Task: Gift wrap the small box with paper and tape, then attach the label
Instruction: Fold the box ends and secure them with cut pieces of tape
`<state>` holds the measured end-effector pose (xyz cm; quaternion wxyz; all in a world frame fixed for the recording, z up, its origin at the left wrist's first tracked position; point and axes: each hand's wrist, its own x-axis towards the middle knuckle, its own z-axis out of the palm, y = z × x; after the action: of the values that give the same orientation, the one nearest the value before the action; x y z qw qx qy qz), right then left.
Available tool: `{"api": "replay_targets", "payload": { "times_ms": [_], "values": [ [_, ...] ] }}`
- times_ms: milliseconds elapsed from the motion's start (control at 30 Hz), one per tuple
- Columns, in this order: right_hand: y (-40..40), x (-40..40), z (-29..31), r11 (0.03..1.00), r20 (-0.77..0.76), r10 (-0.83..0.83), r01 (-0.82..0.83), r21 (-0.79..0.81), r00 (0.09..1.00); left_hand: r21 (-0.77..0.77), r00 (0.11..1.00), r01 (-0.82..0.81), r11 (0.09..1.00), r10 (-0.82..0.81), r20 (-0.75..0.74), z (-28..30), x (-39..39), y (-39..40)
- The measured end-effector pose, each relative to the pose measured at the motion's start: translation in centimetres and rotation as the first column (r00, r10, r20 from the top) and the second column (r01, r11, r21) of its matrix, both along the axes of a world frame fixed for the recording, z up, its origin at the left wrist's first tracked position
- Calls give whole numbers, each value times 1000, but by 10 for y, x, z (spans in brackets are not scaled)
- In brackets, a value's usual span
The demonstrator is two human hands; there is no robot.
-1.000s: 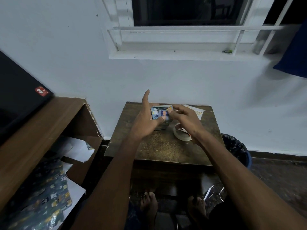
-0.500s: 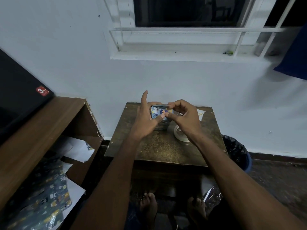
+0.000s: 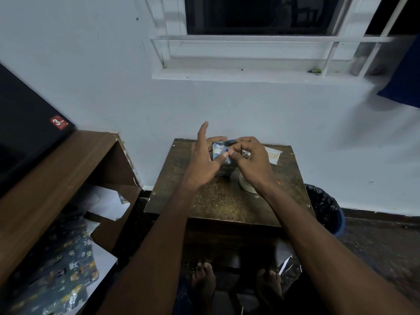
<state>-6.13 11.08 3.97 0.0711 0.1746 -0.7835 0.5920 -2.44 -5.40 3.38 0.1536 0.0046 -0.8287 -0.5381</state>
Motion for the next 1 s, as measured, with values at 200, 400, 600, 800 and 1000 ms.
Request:
{"api": "replay_targets", "payload": {
  "times_ms": [200,400,600,800,1000],
  "values": [
    [-3,4,3,987,92,-48,61,-149,995,94,1000,-9,995,7,28,2,-1,0],
    [-6,3,3,982,49,12,-3,-189,999,217,995,-33,976,12,95,7,-1,-3],
    [-6,-1,-5,999,-133,32,-27,35,991,380,991,-103,919,64,115,7,-2,-6],
    [-5,1,-6,977,-208,91,-47,207,974,430,978,-201,880,202,45,5,-2,0],
    [-2,-1,-12,919,-327,121,19,393,937,425,963,-255,868,267,31,0,-4,3]
  ]
}}
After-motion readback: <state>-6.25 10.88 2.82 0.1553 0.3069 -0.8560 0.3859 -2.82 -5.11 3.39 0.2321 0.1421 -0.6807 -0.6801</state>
